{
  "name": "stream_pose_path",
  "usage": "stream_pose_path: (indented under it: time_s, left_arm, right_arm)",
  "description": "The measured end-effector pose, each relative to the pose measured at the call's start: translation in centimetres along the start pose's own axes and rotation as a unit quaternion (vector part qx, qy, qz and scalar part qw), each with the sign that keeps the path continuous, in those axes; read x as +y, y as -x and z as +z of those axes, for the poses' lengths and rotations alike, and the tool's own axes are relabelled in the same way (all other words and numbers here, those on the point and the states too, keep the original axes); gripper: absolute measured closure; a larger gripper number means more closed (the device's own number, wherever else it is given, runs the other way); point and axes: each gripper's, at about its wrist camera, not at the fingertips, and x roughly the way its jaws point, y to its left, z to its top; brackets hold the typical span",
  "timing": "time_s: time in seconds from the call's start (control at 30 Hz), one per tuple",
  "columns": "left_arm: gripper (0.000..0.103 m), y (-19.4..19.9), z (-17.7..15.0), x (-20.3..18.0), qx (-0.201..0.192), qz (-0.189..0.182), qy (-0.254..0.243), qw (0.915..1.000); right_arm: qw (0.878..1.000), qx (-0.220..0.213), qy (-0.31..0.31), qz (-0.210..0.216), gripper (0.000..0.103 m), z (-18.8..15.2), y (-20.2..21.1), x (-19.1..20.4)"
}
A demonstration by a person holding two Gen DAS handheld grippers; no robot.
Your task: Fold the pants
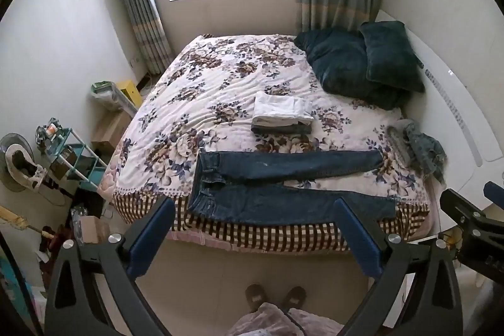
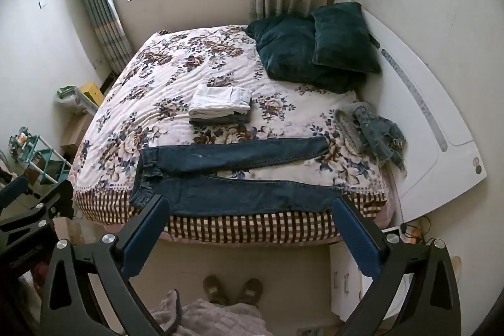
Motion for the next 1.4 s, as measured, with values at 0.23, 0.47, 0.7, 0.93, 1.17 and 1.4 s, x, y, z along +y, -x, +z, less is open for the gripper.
stream_pose_path:
  time_s: [0.23,0.47,0.7,0.93,1.17,1.4]
  left_arm:
    - [0.0,0.6,0.8,-0.1,-0.007,-0.002,-0.001,1.0]
    - [0.0,0.6,0.8,0.0,-0.011,-0.002,0.0,0.9999]
    - [0.0,0.8,0.9,0.4,-0.015,-0.003,0.002,0.9999]
    - [0.0,0.7,1.2,0.7,-0.015,-0.003,0.002,0.9999]
    - [0.0,0.7,1.2,1.0,-0.014,-0.005,0.004,0.9999]
    - [0.0,0.7,1.1,0.9,-0.014,-0.005,0.003,0.9999]
  right_arm:
    - [1.0,-0.001,0.001,0.005,0.0,0.7,0.1,0.3]
    - [1.0,-0.001,0.0,0.007,0.0,0.7,0.1,0.2]
    - [1.0,-0.002,0.0,0.008,0.0,0.8,0.1,0.2]
    - [1.0,-0.001,-0.001,0.011,0.0,1.3,0.2,0.6]
    - [1.0,-0.001,-0.001,0.01,0.0,1.3,0.2,0.7]
    - [1.0,-0.003,-0.001,0.01,0.0,1.1,0.2,0.6]
